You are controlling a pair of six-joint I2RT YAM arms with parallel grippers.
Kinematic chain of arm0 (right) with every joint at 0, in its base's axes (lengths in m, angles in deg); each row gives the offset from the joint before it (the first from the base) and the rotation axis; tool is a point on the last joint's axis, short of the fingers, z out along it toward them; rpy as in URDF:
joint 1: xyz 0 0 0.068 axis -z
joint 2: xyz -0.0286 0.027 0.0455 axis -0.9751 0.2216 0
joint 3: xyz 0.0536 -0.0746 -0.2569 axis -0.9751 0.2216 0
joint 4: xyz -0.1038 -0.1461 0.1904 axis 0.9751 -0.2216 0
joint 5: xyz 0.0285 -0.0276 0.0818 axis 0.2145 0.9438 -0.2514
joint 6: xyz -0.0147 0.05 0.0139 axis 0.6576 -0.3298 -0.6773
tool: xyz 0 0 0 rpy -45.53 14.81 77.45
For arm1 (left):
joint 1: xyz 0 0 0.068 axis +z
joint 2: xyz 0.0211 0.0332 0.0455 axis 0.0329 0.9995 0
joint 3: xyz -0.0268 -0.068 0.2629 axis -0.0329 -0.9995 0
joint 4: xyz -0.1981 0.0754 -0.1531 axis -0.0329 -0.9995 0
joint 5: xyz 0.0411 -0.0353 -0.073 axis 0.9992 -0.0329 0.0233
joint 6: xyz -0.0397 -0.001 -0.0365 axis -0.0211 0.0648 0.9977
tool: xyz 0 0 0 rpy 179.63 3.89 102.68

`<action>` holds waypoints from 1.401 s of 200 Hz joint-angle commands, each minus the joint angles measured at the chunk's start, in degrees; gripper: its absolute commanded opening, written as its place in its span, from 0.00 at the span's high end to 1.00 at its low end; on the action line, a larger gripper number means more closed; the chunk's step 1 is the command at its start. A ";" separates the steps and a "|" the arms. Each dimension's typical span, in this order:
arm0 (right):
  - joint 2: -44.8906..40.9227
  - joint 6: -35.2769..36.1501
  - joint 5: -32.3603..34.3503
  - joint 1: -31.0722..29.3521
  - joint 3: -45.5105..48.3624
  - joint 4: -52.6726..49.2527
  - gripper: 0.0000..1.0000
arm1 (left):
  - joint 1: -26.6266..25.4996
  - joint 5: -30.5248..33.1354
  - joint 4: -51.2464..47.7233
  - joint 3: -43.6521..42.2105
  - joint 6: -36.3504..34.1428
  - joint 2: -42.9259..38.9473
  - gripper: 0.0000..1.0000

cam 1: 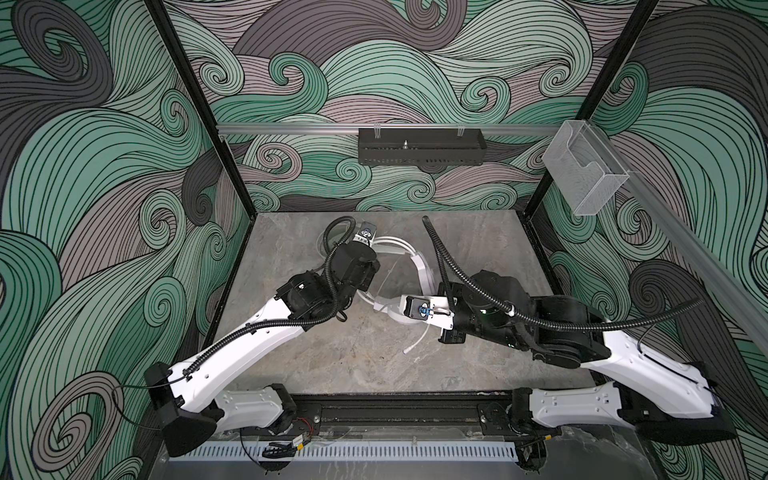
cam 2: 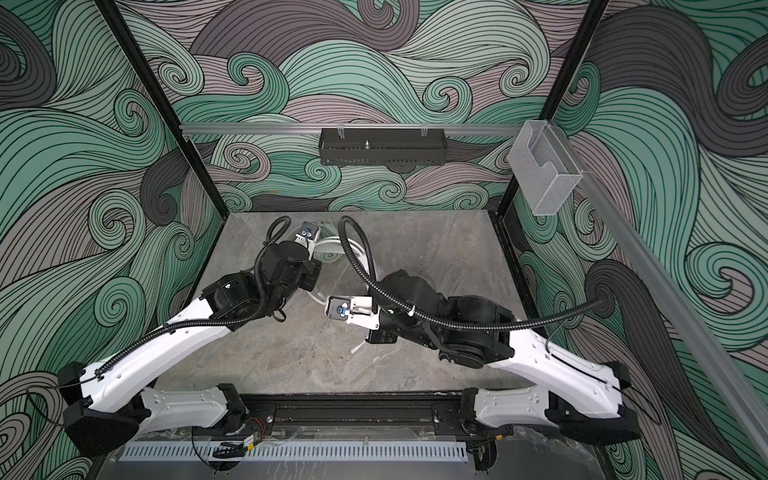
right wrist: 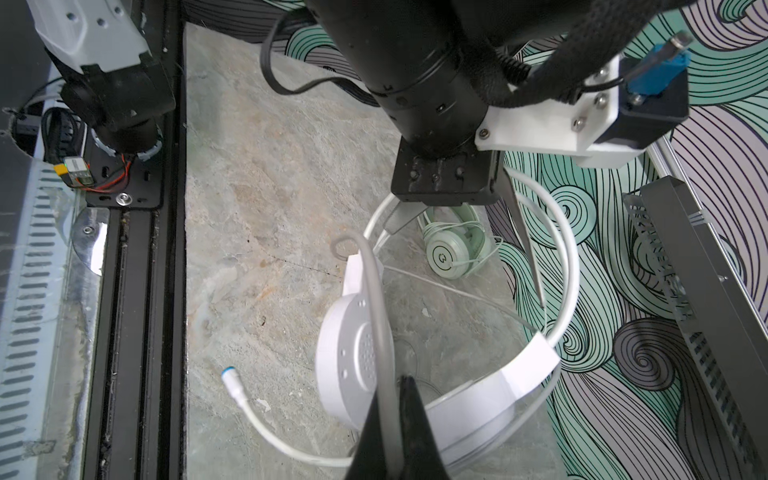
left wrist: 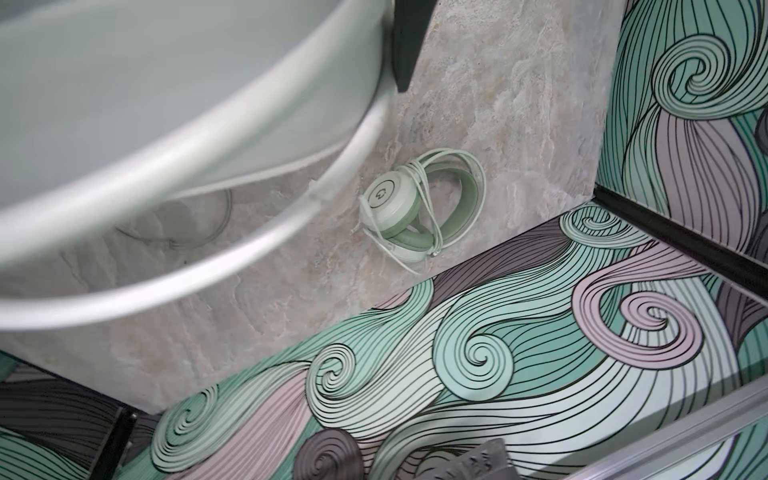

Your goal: Wrap the headphones

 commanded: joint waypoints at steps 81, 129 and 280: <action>2.61 0.63 4.31 0.97 -4.41 1.70 1.00 | -2.07 -13.26 3.72 -4.87 4.80 -4.33 1.00; 4.03 1.99 6.51 1.43 -6.34 -0.66 1.00 | -2.14 -21.42 3.72 -2.96 2.13 -3.79 1.00; 8.68 -1.14 21.71 4.72 -10.76 -6.51 1.00 | -2.08 -30.04 2.46 -5.17 0.60 -5.42 1.00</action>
